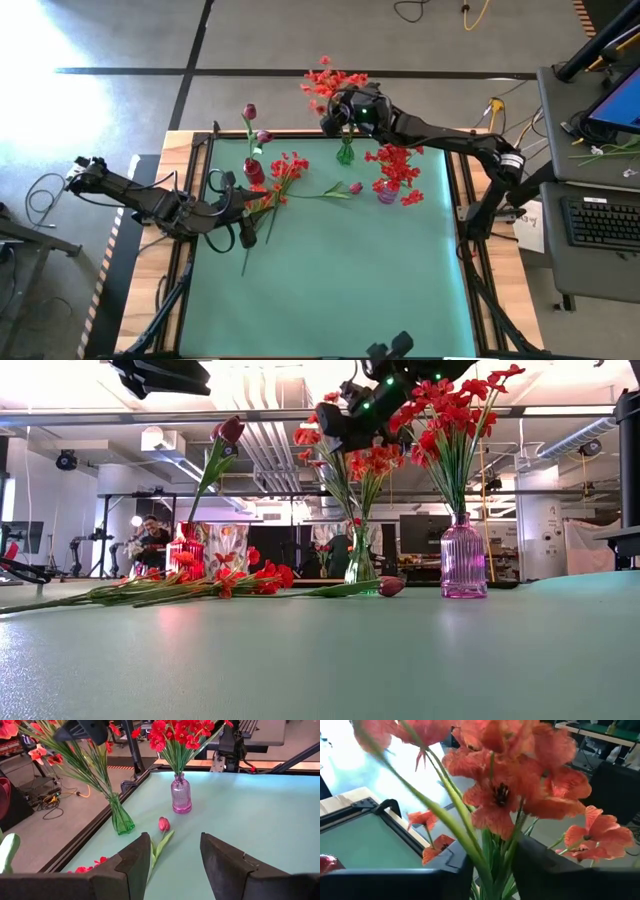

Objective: Sort flowers into vase by color
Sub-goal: Put the bottom orange flowers into the green flower vase

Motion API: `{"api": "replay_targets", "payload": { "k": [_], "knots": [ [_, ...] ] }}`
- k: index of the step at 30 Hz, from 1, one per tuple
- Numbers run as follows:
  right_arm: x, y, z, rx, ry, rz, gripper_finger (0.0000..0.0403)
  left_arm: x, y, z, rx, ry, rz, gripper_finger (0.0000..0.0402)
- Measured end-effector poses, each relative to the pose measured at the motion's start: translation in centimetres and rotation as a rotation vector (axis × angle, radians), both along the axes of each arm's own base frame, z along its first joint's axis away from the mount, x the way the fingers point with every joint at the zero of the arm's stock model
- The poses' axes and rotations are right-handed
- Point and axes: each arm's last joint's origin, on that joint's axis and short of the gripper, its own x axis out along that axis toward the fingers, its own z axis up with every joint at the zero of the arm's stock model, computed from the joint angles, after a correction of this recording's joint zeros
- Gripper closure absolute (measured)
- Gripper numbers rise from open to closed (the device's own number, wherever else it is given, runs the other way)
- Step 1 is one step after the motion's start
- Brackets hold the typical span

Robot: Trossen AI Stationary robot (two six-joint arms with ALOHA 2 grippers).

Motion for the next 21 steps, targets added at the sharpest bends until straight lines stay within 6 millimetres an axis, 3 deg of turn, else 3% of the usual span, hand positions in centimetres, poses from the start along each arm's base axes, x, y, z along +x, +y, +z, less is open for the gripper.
{"api": "replay_targets", "payload": {
  "k": [8,21],
  "knots": [
    [-0.3,0.2,0.2,0.002,0.028,0.003,0.0387,0.0,0.0,0.0,0.002,0.005,0.000,0.0243],
    [-1.2,0.8,0.2,0.048,0.097,0.006,0.0389,0.0,0.0,-0.1,0.004,0.009,0.000,0.0243]
  ]
}}
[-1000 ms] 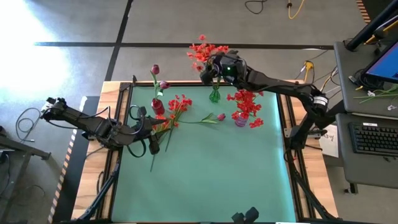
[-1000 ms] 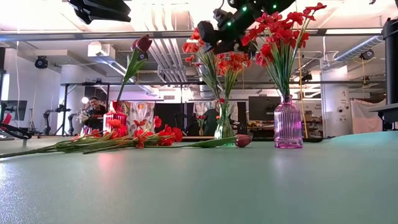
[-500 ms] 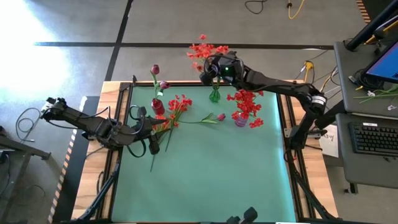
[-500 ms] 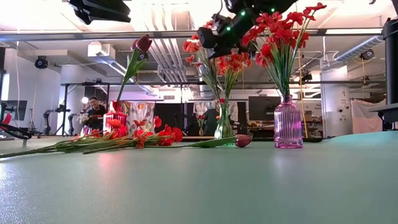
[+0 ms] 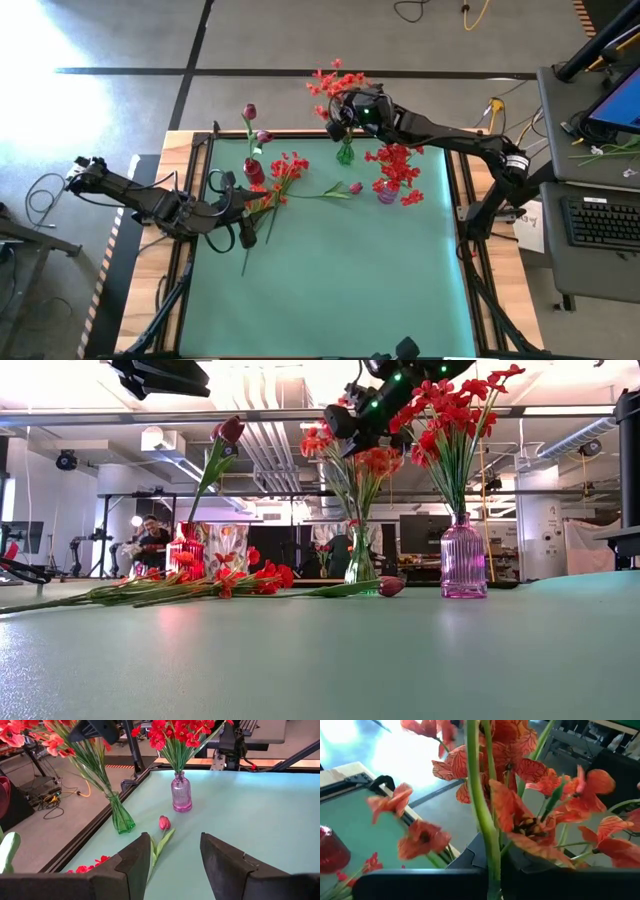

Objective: Sort flowers into vase by color
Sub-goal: Put the bottom orange flowers into the green flower vase

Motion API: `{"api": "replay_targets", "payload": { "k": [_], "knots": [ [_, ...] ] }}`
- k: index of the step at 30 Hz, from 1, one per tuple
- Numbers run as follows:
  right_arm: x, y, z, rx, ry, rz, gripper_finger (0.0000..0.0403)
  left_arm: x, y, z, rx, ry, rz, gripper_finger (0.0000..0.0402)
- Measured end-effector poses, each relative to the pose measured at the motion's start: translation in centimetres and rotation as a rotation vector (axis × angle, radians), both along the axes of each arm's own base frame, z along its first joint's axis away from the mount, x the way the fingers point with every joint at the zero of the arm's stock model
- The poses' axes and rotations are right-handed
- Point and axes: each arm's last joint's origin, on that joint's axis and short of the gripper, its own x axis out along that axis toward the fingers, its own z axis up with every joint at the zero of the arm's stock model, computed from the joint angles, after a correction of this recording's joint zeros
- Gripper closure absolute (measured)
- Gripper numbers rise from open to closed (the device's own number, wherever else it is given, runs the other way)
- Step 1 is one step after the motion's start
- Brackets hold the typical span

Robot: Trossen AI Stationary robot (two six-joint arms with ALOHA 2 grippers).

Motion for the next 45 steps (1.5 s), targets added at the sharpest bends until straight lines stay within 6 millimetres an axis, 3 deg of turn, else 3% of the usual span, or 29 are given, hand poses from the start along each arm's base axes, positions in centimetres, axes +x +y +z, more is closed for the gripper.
{"api": "replay_targets", "payload": {
  "k": [20,37,45],
  "knots": [
    [-0.2,0.8,-1.2,0.071,0.002,-0.041,0.0383,-0.1,0.0,-0.1,-0.011,0.006,0.006,0.0243],
    [-0.8,1.0,-1.5,0.110,0.047,-0.087,0.0236,-0.4,0.2,-0.8,-0.076,0.040,0.045,0.0243],
    [-1.0,1.4,-1.1,0.113,0.048,-0.079,0.0197,-0.3,0.1,-0.8,-0.091,0.034,0.051,0.0243]
  ]
}}
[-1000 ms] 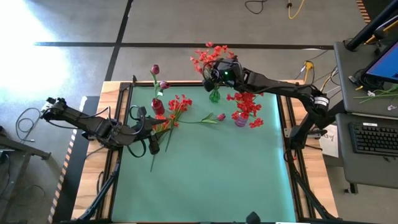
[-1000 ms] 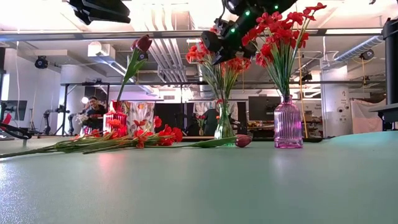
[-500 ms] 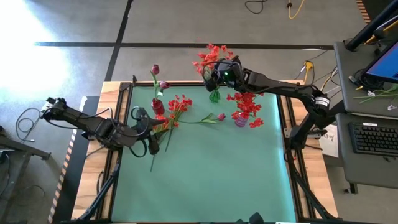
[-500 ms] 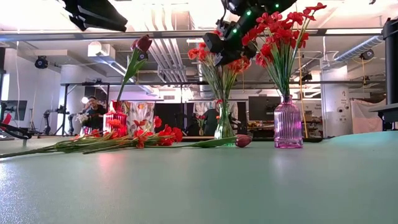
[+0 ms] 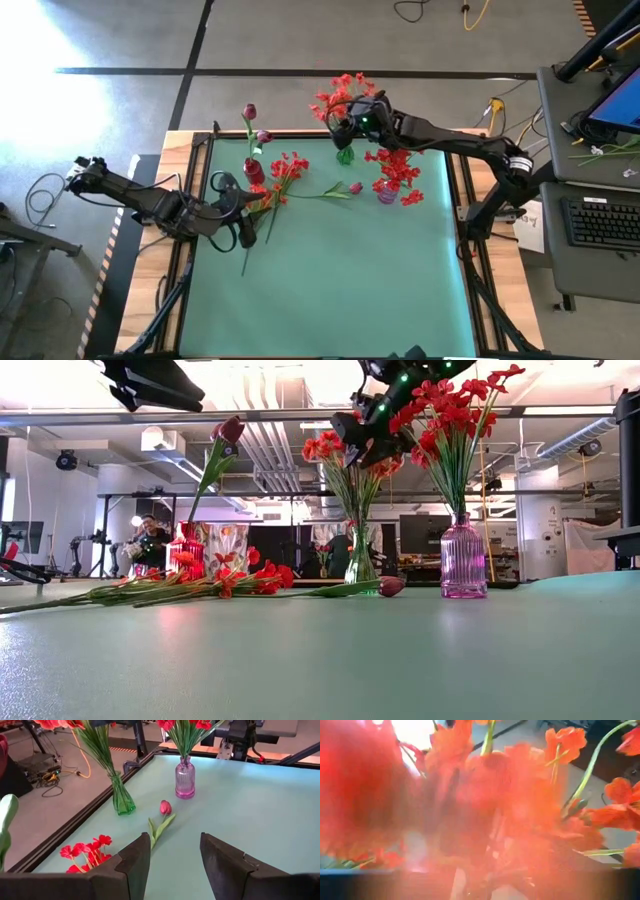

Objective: Sort flowers into vase by color
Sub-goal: Put the bottom orange flowers into the green flower vase, then put the orange flowers into the green flower vase

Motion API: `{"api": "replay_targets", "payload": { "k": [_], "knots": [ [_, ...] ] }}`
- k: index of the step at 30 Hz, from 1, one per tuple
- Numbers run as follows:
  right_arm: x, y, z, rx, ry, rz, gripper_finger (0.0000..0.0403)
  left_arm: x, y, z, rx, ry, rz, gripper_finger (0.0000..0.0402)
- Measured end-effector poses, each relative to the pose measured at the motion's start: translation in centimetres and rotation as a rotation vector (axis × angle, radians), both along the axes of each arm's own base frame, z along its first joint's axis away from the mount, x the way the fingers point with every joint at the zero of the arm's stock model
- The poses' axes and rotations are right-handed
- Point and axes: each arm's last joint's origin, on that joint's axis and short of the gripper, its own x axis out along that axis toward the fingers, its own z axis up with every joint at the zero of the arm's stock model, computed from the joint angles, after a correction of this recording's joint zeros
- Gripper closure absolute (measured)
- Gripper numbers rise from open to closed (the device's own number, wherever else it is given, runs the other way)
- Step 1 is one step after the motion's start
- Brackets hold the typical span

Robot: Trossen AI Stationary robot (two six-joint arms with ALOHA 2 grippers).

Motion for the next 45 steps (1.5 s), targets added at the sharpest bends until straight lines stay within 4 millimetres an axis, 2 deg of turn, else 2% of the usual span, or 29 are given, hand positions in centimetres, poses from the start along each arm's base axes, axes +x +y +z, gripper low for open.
{"api": "replay_targets", "payload": {
  "k": [6,17,22,27,33,39,45],
  "knots": [
    [-0.6,0.9,1.5,-0.017,-0.037,0.017,0.0188,0.8,-0.3,-0.6,0.007,0.029,0.002,0.0243],
    [-2.5,4.3,5.3,-0.065,-0.132,0.094,0.0188,2.5,-1.1,-2.4,-0.072,0.069,0.032,0.0243],
    [-3.3,6.2,6.8,-0.095,-0.159,0.155,0.0188,3.1,-1.5,-3.5,-0.174,0.108,0.016,0.0243],
    [-3.8,8.8,8.0,-0.121,-0.175,0.241,0.0188,3.2,-1.9,-4.9,-0.376,0.189,0.031,0.0243],
    [-4.3,11.8,8.8,-0.139,-0.174,0.345,0.0188,2.1,-2.0,-7.4,-0.593,0.422,0.187,0.0244],
    [-4.7,14.2,8.9,-0.129,-0.161,0.426,0.0188,1.6,-1.8,-9.2,-0.621,0.548,0.389,0.0240],
    [-4.8,15.8,8.3,-0.097,-0.108,0.477,0.0188,2.0,-1.9,-10.6,-0.610,0.589,0.490,0.0212]
  ]
}}
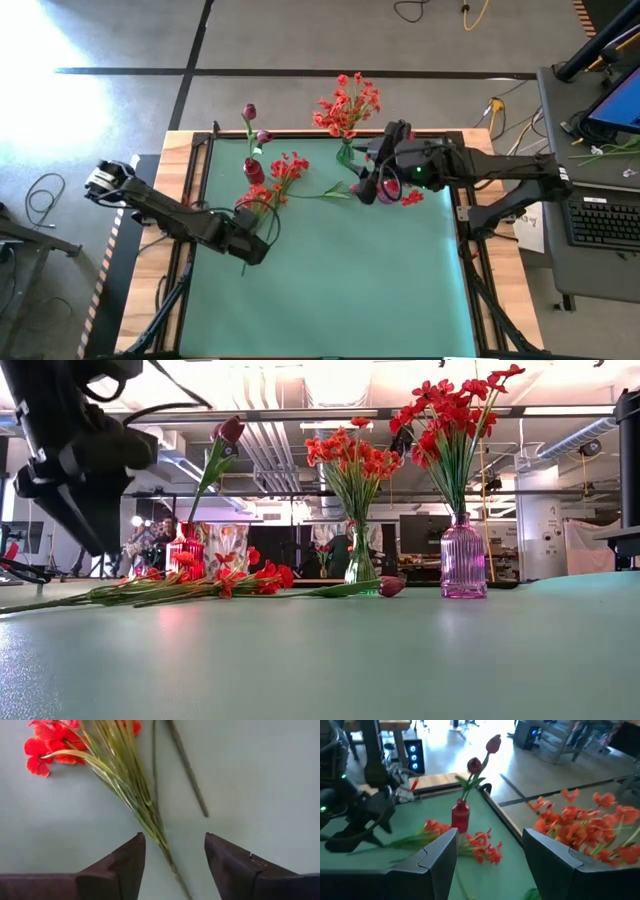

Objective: Sort flowers into vase by color
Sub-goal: Put the orange flowers into the green flower vase

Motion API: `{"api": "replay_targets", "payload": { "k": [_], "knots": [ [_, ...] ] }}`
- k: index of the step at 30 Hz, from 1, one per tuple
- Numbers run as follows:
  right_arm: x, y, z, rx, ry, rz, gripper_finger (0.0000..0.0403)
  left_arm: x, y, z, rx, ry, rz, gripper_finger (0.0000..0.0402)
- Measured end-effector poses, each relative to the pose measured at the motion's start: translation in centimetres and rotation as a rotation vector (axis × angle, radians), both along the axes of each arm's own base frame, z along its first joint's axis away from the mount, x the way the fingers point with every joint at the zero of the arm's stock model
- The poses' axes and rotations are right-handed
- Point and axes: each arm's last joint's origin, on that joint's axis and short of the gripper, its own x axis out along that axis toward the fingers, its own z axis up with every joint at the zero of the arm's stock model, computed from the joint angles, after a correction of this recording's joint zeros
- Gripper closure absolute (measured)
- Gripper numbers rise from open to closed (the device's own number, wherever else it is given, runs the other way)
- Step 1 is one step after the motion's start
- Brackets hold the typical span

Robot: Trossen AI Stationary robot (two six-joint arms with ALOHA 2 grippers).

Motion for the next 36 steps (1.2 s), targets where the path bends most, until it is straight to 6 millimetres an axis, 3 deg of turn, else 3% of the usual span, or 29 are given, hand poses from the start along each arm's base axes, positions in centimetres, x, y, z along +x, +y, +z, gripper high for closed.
{"api": "replay_targets", "payload": {
  "k": [8,18,24,36],
  "knots": [
    [-0.4,1.2,-0.9,0.042,0.083,0.021,0.0188,0.8,0.2,-1.7,0.042,0.076,0.039,0.0164],
    [-0.7,2.1,-1.3,0.071,0.119,0.035,0.0188,2.0,1.3,-3.4,0.065,0.138,0.057,0.0174],
    [-0.8,2.6,-1.5,0.075,0.138,0.049,0.0188,2.4,1.6,-4.0,0.068,0.150,0.066,0.0210],
    [-1.2,4.1,-2.1,0.093,0.181,0.085,0.0188,2.5,1.5,-4.7,0.067,0.178,0.082,0.0330]
  ]
}}
